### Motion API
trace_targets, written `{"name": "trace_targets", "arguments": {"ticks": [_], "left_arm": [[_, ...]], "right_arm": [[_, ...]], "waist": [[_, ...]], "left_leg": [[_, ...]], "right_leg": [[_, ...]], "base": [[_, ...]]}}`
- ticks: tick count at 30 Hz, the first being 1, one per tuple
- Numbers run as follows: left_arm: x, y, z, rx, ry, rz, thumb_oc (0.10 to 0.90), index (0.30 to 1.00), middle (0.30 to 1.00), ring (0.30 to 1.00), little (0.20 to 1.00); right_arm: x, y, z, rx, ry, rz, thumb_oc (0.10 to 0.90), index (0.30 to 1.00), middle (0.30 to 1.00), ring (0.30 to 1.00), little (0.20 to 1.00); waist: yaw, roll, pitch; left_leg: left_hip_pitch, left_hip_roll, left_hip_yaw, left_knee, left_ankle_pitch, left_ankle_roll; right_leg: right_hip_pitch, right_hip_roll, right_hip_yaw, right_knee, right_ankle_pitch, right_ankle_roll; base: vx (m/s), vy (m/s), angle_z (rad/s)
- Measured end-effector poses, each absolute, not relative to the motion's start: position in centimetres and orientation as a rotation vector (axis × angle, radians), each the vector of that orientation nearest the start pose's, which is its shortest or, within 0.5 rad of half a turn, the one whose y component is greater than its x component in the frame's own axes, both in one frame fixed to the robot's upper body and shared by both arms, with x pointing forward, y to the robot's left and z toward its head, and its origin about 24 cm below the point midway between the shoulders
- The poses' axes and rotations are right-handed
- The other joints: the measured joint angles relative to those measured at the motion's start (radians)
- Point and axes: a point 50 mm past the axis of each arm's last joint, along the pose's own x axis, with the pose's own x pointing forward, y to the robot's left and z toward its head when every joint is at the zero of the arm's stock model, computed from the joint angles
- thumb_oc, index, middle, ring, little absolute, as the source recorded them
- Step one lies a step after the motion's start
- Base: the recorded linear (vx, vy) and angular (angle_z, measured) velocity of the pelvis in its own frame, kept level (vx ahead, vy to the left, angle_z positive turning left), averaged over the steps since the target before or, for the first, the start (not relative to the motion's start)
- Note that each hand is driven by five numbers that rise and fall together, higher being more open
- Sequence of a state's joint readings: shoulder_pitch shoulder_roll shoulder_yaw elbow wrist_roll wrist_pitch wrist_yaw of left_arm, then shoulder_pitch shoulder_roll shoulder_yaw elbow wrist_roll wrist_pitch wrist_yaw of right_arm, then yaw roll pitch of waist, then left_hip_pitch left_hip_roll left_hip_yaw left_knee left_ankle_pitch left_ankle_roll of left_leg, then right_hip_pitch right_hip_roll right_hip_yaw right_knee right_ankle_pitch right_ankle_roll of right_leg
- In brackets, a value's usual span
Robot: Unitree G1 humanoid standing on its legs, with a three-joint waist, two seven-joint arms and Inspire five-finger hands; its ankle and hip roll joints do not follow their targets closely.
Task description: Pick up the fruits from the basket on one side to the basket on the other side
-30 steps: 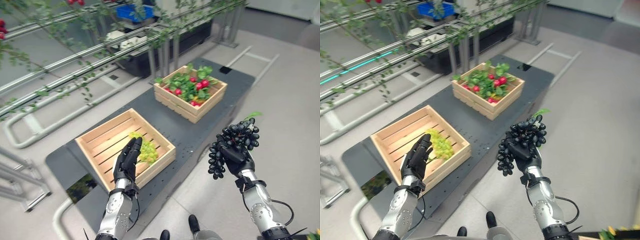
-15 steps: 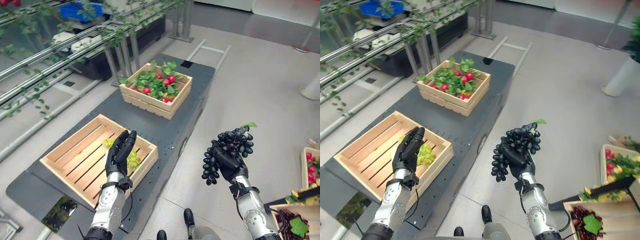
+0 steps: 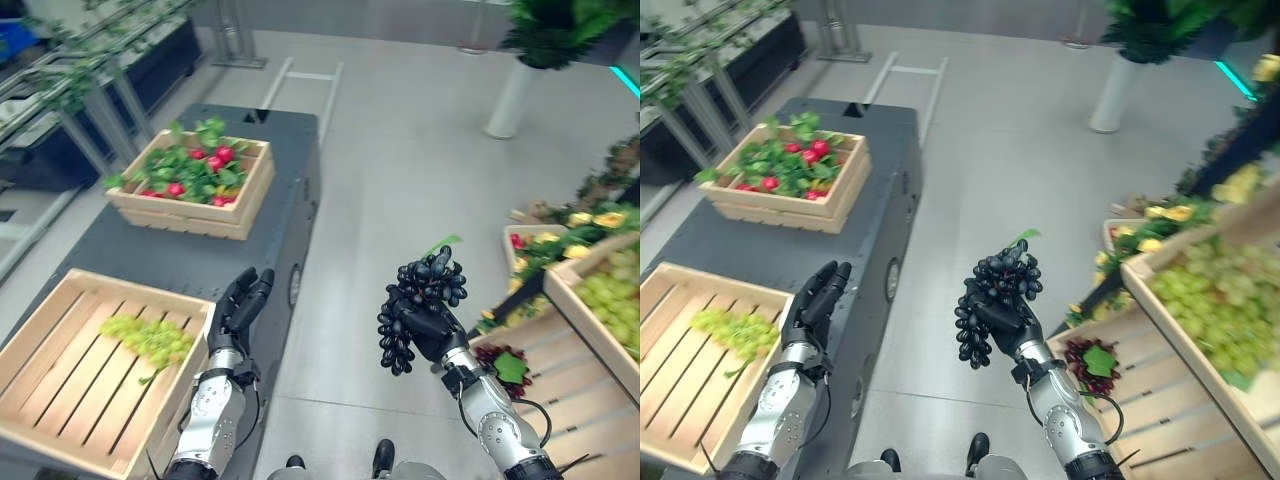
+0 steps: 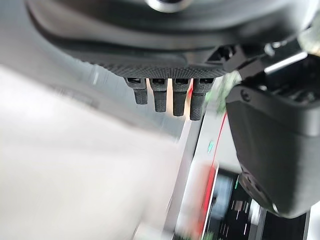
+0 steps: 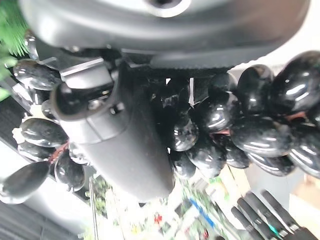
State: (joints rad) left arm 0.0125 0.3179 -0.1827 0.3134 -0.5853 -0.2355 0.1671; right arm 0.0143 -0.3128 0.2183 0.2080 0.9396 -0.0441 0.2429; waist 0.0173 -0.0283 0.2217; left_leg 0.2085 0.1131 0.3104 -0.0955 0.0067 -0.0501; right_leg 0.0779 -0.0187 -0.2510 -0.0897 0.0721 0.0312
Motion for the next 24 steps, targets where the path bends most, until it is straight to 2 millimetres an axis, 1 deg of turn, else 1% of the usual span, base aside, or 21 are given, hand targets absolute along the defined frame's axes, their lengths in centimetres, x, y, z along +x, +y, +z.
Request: {"name": "trace_targets", "arguments": {"ticks": [1, 4, 5, 9, 13, 18, 22, 24], "left_arm": [[23.6, 19.8, -1.4, -0.234, 0.179, 0.148, 0.8, 0.9, 0.9, 0.9, 0.9], [23.3, 18.5, -2.1, -0.253, 0.218, 0.103, 0.8, 0.9, 0.9, 0.9, 0.9], [23.1, 18.4, -2.3, -0.254, 0.225, 0.098, 0.8, 0.9, 0.9, 0.9, 0.9], [22.4, 18.6, -2.9, -0.273, 0.262, 0.112, 0.8, 0.9, 0.9, 0.9, 0.9], [21.7, 18.9, -3.5, -0.271, 0.295, 0.127, 0.8, 0.9, 0.9, 0.9, 0.9], [21.5, 19.1, -3.7, -0.272, 0.308, 0.154, 0.8, 0.9, 0.9, 0.9, 0.9], [21.5, 19.1, -3.7, -0.281, 0.312, 0.168, 0.8, 0.9, 0.9, 0.9, 0.9], [21.5, 19.0, -3.8, -0.301, 0.318, 0.184, 0.8, 0.9, 0.9, 0.9, 0.9]], "right_arm": [[23.6, -16.9, -0.5, 0.631, 0.206, 0.245, 0.4, 0.3, 0.3, 0.3, 0.3], [22.8, -17.4, -1.2, 0.635, 0.234, 0.201, 0.4, 0.3, 0.3, 0.3, 0.3], [22.5, -17.4, -1.5, 0.64, 0.244, 0.194, 0.4, 0.3, 0.3, 0.3, 0.3], [20.4, -17.1, -3.7, 0.674, 0.354, 0.159, 0.4, 0.3, 0.3, 0.3, 0.3], [18.9, -16.6, -5.6, 0.701, 0.462, 0.137, 0.4, 0.3, 0.3, 0.3, 0.3], [17.9, -16.2, -7.0, 0.699, 0.541, 0.131, 0.4, 0.3, 0.3, 0.3, 0.3], [17.5, -16.1, -7.5, 0.704, 0.571, 0.124, 0.4, 0.3, 0.3, 0.3, 0.3], [17.1, -16.3, -8.0, 0.676, 0.606, 0.119, 0.4, 0.3, 0.3, 0.3, 0.3]], "waist": [[-0.022, -0.004, -0.004], [-0.056, -0.009, -0.008], [-0.058, -0.009, -0.008], [-0.056, -0.007, -0.012], [-0.057, -0.001, -0.043], [-0.056, 0.002, -0.074], [-0.063, 0.009, -0.079], [-0.059, 0.008, -0.079]], "left_leg": [[0.005, 0.003, -0.002, 0.0, 0.001, -0.001], [0.006, 0.007, 0.001, 0.003, 0.003, -0.004], [0.008, 0.006, 0.003, 0.006, 0.005, -0.008], [0.01, 0.004, 0.002, 0.007, 0.004, -0.009], [0.0, -0.001, 0.006, 0.007, 0.004, -0.009], [0.001, -0.004, 0.022, 0.007, 0.003, -0.008], [0.001, -0.007, 0.04, 0.007, 0.003, -0.007], [-0.011, -0.001, 0.041, 0.036, -0.006, -0.009]], "right_leg": [[0.002, 0.005, 0.003, 0.0, 0.0, -0.001], [0.0, 0.009, 0.007, -0.001, 0.002, -0.006], [0.0, 0.01, 0.01, -0.001, 0.002, -0.006], [-0.004, 0.013, 0.026, 0.0, 0.01, -0.014], [-0.016, 0.01, 0.03, 0.0, 0.013, -0.009], [-0.024, 0.007, 0.046, -0.001, 0.015, -0.001], [-0.033, 0.004, 0.055, -0.003, 0.022, -0.003], [-0.043, 0.008, 0.064, 0.002, 0.017, -0.01]], "base": [[0.03, -0.094, -0.19], [0.02, -0.108, -0.06], [0.04, -0.12, -0.13], [0.02, -0.135, -0.08], [-0.02, -0.127, -0.02], [-0.04, -0.119, -0.08], [-0.05, -0.115, -0.15], [-0.08, -0.076, -0.08]]}}
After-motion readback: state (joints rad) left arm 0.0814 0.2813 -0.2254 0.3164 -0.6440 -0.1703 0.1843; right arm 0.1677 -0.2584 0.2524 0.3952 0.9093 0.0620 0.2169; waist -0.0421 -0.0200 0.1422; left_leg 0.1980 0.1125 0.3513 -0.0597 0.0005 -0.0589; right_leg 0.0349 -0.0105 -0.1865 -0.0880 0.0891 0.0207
